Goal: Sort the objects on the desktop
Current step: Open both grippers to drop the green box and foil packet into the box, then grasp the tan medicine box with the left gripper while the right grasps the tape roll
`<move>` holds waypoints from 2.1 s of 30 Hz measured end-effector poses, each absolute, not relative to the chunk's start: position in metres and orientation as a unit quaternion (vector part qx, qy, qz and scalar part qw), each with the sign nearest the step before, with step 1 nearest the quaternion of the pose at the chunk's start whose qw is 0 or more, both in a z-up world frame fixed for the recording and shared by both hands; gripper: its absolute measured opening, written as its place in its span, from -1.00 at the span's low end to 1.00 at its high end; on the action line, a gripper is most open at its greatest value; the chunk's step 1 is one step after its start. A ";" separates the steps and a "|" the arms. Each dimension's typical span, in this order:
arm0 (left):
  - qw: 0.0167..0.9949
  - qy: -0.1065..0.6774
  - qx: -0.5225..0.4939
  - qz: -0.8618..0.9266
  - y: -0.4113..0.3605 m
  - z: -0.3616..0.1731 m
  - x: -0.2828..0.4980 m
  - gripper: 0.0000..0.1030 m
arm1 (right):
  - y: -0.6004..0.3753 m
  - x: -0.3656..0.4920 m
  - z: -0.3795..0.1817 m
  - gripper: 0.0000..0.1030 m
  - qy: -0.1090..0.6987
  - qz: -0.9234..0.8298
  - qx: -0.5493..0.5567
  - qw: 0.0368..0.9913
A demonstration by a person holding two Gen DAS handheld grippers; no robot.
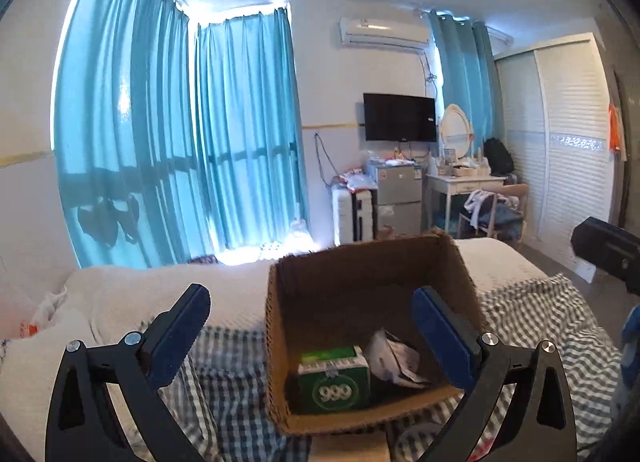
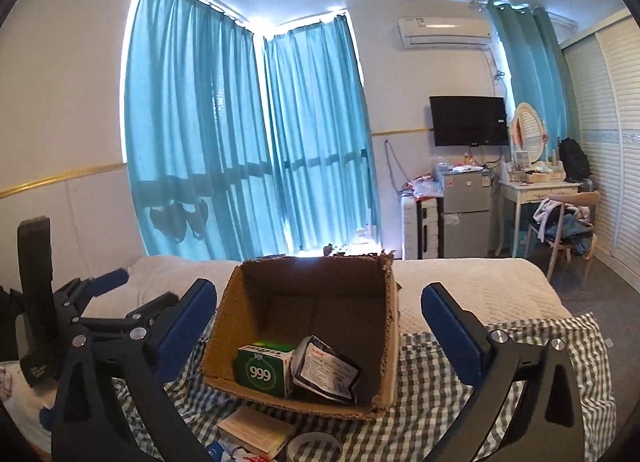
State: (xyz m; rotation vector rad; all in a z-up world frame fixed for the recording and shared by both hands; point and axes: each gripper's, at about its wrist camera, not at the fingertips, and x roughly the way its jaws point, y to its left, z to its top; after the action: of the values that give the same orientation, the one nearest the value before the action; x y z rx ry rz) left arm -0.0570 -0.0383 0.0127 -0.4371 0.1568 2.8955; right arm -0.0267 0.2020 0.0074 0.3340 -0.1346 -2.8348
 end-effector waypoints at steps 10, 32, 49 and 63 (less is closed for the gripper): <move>0.081 0.027 -0.168 0.982 -0.057 -0.008 -0.030 1.00 | 0.214 -0.009 -0.022 0.99 -0.042 -0.979 0.152 0.130; 0.071 -0.052 -0.360 0.929 -0.074 -0.111 -0.052 1.00 | 0.185 -0.038 -0.120 0.99 0.003 -0.949 0.289 0.129; 0.024 -0.224 -0.474 0.851 -0.089 -0.194 -0.101 1.00 | 0.173 -0.087 -0.196 0.71 -0.019 -0.905 0.407 0.126; 0.067 -0.312 -0.534 0.783 -0.079 -0.254 -0.125 1.00 | 0.163 -0.129 -0.251 0.68 -0.056 -0.865 0.481 0.136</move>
State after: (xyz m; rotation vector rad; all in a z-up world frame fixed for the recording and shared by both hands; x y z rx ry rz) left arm -0.1245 -0.0789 -0.2542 -1.6092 -0.9411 2.3609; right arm -0.1293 0.1632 -0.2511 1.3915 -0.1634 -2.5034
